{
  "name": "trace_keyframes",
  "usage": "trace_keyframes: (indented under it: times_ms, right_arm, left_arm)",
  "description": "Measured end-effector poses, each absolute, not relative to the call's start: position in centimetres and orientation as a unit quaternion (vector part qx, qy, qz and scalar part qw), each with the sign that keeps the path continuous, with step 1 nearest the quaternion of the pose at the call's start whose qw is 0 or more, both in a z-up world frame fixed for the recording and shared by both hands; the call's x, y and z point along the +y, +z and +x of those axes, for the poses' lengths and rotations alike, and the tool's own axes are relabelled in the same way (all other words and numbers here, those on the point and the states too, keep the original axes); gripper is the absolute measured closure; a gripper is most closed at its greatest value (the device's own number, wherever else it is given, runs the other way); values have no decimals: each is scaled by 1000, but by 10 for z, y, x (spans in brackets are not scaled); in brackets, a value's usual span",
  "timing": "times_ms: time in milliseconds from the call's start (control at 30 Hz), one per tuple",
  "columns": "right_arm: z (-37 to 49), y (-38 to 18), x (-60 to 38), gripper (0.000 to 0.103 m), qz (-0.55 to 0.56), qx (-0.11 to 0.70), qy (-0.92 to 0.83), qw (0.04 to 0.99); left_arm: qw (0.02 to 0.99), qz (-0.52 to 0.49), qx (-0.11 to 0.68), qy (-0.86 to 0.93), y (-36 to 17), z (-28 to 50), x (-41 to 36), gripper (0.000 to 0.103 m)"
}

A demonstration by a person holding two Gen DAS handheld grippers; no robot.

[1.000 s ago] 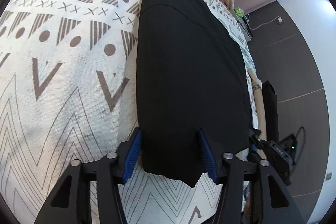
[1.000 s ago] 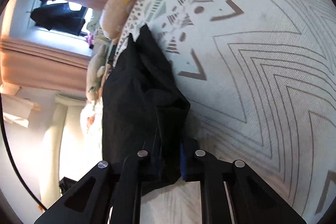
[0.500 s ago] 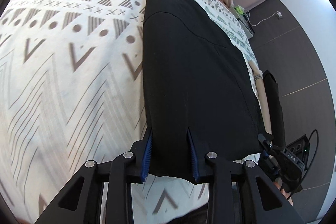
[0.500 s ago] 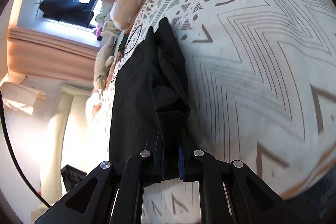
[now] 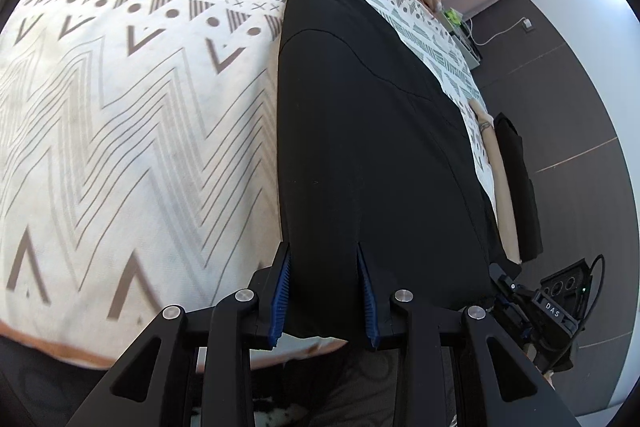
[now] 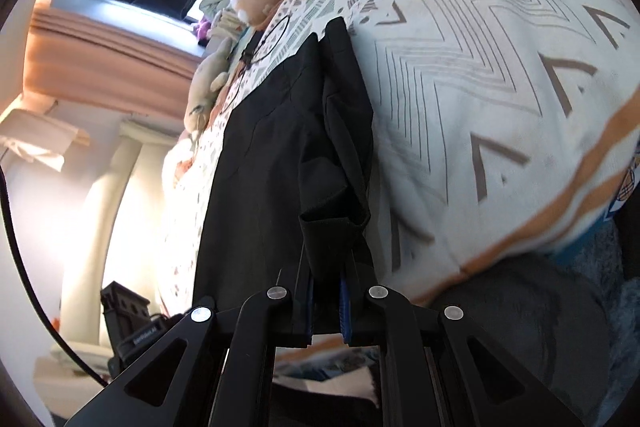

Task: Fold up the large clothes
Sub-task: 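Grasp the end of the folded black jacket with both grippers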

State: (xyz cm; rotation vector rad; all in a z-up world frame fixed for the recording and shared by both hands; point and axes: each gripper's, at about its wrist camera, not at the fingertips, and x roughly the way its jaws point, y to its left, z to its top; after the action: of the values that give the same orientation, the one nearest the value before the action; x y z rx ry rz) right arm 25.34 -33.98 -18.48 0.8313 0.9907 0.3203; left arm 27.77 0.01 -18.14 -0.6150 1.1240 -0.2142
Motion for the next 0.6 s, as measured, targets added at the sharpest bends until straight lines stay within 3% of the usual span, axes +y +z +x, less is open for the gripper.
trace_keyframes:
  times_ms: [133, 233, 267, 300, 367, 600]
  right_arm:
    - [250, -182, -334, 92, 356, 465, 158, 795]
    - [253, -185, -337, 85, 350, 478, 147, 792]
    - [253, -187, -340, 77, 353, 481, 145, 789]
    - [254, -190, -345, 61, 355, 486, 138, 787]
    - [254, -190, -354, 47, 356, 483, 122, 791]
    - [275, -178, -374, 47, 348, 473, 130, 799]
  left_arm:
    - [795, -286, 526, -101, -182, 272, 1, 70]
    - [790, -283, 535, -99, -184, 273, 1, 65]
    - [788, -282, 539, -95, -186, 272, 2, 63]
    - [784, -283, 544, -92, -188, 274, 2, 62]
    - [780, -286, 550, -90, -190, 279, 4, 60]
    - [795, -290, 526, -84, -182, 292, 15, 59]
